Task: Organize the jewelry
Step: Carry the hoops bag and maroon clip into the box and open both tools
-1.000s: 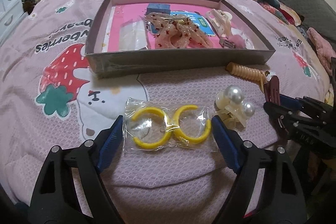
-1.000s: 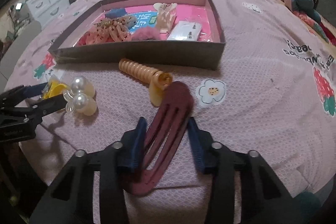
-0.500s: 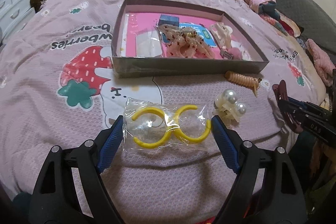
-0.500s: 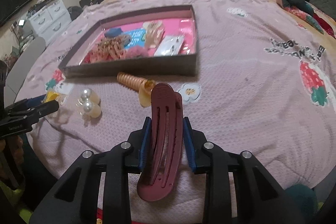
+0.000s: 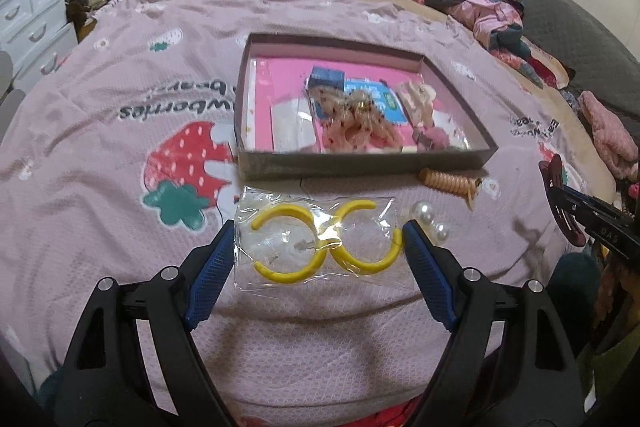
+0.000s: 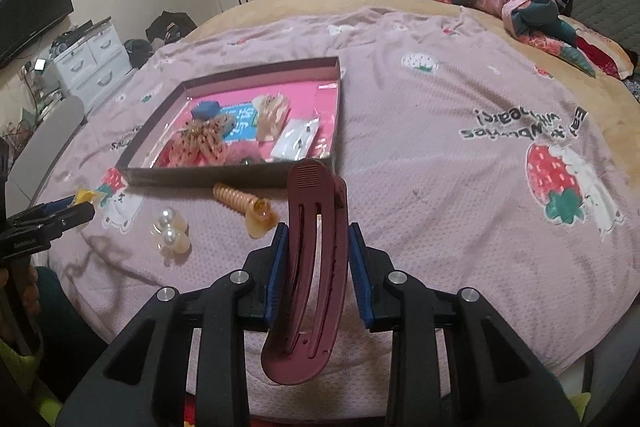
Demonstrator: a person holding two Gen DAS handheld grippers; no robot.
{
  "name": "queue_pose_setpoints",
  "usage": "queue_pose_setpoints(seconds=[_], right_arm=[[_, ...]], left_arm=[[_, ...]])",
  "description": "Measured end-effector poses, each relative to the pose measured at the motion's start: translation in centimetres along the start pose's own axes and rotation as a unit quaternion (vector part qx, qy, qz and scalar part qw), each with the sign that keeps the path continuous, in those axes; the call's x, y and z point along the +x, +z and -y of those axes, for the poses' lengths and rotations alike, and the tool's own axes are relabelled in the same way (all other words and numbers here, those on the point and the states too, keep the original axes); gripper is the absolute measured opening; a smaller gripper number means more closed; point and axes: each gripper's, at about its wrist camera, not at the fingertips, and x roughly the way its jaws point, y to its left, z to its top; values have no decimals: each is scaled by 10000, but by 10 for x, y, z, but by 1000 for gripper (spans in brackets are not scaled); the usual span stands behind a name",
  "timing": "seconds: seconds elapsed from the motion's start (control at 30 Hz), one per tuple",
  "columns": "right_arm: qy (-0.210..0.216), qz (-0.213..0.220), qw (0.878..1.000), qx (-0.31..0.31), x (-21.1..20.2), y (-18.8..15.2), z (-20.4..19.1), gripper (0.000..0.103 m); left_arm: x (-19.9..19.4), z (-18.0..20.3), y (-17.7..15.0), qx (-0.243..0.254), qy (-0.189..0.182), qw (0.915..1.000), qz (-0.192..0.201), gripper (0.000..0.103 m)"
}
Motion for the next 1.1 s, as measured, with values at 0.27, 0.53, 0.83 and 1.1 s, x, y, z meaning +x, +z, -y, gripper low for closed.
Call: queue_pose_setpoints(seconds=[0.27,0.53,0.83,1.1], right_arm=[[171,134,9997,-152,-8,17,-12,29],[270,357,9986,-283,-13,40,-22,29],[347,677,9962,-436,-18,74,-33,29],[330,733,9954,-525,6,102,-36,29]], left_arm=[[-10,1,25,22,32,9996,262,75],[-15,8,50,84,-15,9988,490,75],[-12,18,79,218,-63,9973,698,75],[8,25,98,290,-49,9973,678,75]])
